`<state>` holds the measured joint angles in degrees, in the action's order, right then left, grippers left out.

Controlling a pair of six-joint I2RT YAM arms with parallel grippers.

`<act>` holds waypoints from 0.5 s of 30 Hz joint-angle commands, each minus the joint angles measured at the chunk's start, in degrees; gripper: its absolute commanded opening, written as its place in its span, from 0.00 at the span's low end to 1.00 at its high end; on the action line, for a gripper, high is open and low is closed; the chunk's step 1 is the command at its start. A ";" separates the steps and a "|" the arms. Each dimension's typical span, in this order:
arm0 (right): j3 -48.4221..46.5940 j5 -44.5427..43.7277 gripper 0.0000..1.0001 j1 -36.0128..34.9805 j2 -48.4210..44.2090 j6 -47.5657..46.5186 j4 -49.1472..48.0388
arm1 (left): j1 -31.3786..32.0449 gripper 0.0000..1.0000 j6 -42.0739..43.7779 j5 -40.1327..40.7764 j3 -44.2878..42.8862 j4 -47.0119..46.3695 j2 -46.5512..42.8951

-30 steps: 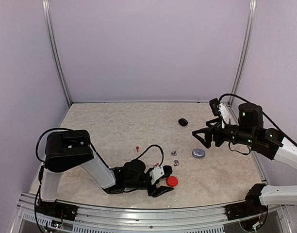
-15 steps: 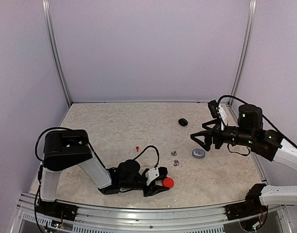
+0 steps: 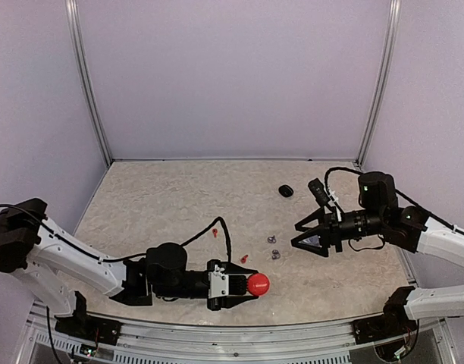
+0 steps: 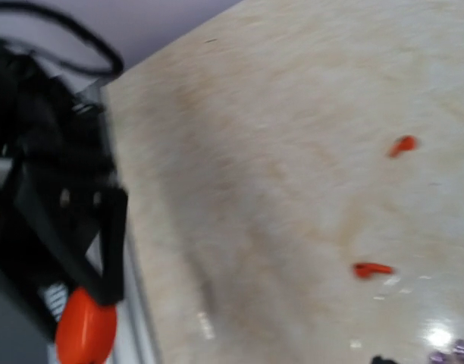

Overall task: Insert the wireless bluetooth earbuds into the charging case
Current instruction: Pass from the left arm to the right

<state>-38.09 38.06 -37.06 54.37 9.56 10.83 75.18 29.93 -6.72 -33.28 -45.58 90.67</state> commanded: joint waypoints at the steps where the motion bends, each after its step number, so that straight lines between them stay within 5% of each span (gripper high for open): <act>1: 0.43 9.70 0.77 -1.87 0.17 -0.38 -1.03 | 2.42 0.33 9.90 9.04 -2.37 11.10 -5.60; 15: -0.34 10.21 0.66 -13.63 5.70 2.84 -5.50 | 5.77 0.30 14.59 14.59 -4.67 13.21 -7.57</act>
<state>-38.06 47.29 -49.06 59.22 10.39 10.00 80.71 43.05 6.22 -37.01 -31.83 83.74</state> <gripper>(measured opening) 0.667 0.489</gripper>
